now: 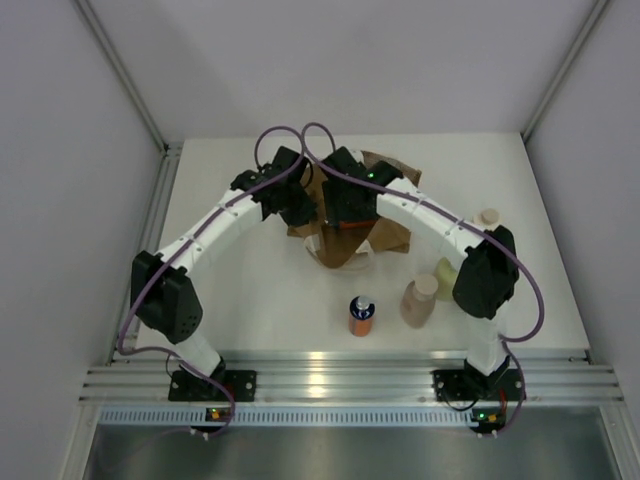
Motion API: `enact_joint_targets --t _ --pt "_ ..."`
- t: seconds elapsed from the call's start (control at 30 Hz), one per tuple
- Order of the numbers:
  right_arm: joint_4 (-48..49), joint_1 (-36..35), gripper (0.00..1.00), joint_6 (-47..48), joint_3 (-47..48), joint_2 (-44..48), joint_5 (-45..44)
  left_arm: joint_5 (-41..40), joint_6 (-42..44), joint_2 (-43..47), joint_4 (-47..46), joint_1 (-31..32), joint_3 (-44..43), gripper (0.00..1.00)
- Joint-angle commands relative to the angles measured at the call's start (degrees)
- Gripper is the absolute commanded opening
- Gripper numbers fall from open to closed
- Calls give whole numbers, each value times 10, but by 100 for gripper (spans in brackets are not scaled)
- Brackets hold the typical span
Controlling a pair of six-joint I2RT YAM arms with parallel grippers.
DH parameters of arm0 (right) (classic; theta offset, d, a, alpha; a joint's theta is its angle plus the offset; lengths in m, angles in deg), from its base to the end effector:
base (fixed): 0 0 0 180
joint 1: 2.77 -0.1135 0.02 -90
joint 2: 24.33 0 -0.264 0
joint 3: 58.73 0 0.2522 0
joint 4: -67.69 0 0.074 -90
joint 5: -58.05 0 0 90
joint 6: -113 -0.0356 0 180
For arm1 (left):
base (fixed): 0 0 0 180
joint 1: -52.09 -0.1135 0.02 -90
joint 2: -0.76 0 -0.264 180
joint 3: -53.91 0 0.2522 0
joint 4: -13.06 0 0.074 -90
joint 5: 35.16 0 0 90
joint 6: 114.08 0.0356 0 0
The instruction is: Take the personal care products out of the canvas bag
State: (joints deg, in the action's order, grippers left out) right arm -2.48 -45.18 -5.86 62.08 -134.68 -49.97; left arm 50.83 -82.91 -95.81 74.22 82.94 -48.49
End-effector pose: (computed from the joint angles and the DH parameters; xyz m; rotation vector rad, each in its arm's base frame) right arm 0.3133 0.2712 0.3137 -0.1909 2.5286 0.0730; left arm 0.3133 -0.1842 0.3113 -0.6607 2.5336 -0.5113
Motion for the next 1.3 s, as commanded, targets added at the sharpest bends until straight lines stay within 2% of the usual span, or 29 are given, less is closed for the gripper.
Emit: enact_joint_targets --t 0.0,0.1,0.13,0.23,0.27,0.47,0.73,0.83,0.97,1.27 --pt "48 -14 68 34 3 -6 37 -10 1 15 31 0 29 0" --pt "79 -7 70 141 -6 -6 60 -17 -2 24 31 -1 37 0" --pt "90 15 68 166 -15 2 79 -21 -2 25 31 -1 38 0" --pt "156 53 67 254 -62 23 155 -24 -4 33 31 -3 44 0" --pt "169 59 68 310 -73 24 194 -26 -4 34 31 -2 44 0" --pt "169 90 69 470 -77 4 276 -27 -12 46 31 -5 48 0" --pt "174 95 69 572 -54 -41 270 2 8 37 31 -20 40 0" --pt "207 95 69 608 -91 -16 282 32 26 31 33 -28 30 0" --pt "306 95 70 687 -183 28 288 80 51 14 55 -39 -1 0" --pt "309 96 75 738 -141 -31 295 119 58 19 67 -42 -13 0"
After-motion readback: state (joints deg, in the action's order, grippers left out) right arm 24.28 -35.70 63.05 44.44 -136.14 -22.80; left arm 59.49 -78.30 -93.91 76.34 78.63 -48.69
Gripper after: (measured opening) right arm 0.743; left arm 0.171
